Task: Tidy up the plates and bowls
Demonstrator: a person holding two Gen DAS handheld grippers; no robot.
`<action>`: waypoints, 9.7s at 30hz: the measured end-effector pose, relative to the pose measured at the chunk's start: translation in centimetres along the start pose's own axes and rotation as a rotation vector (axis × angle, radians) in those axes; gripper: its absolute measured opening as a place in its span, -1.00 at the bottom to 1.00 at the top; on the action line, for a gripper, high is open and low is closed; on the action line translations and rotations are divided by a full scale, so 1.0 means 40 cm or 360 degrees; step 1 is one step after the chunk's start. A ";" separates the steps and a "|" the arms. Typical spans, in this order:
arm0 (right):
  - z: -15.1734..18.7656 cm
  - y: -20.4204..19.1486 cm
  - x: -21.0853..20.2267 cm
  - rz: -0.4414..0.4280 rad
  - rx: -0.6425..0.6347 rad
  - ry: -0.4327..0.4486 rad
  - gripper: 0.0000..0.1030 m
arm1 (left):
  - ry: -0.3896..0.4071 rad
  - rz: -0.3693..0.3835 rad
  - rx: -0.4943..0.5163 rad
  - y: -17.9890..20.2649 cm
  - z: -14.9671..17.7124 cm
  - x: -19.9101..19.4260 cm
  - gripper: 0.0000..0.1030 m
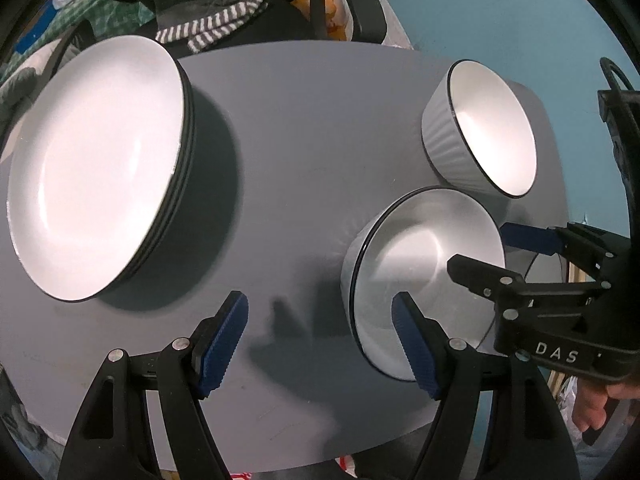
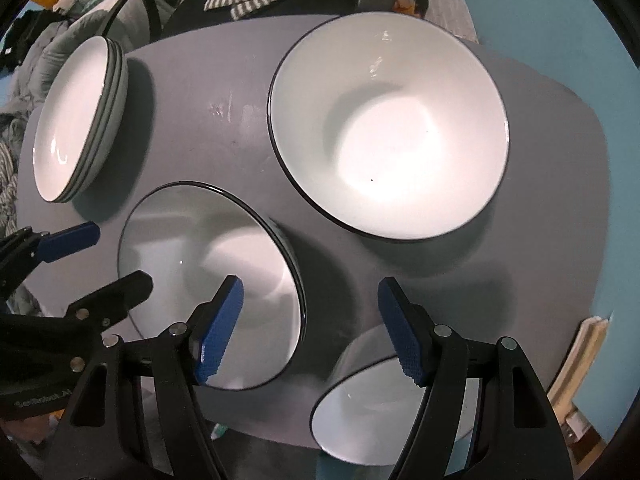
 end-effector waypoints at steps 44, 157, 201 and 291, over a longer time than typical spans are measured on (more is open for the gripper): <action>0.048 -0.076 0.049 -0.0080 -0.0102 -0.0052 -0.86 | -0.0088 0.0081 -0.0135 0.016 0.026 0.064 -0.83; -0.119 0.200 -0.216 0.0079 0.0107 0.0034 -0.11 | 0.0099 -0.0103 0.0143 0.198 -0.243 -0.085 -0.02; 0.127 0.223 -0.329 0.0165 0.0248 0.0254 0.13 | 0.0110 0.0045 0.0355 0.330 -0.013 -0.155 0.18; 0.248 0.204 -0.003 -0.0054 0.0490 0.0006 -0.85 | -0.0226 0.0096 0.0367 0.313 0.115 0.158 -0.82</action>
Point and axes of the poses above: each gripper's, at about its wrist camera, not at the fingertips, and x roughly the way its jaws point, y to its right, z to its underside, the point moved 7 cm from there along x, roughly the way its jaws point, and after that the axes turned 3 degrees about -y, right-handed, at the moved point
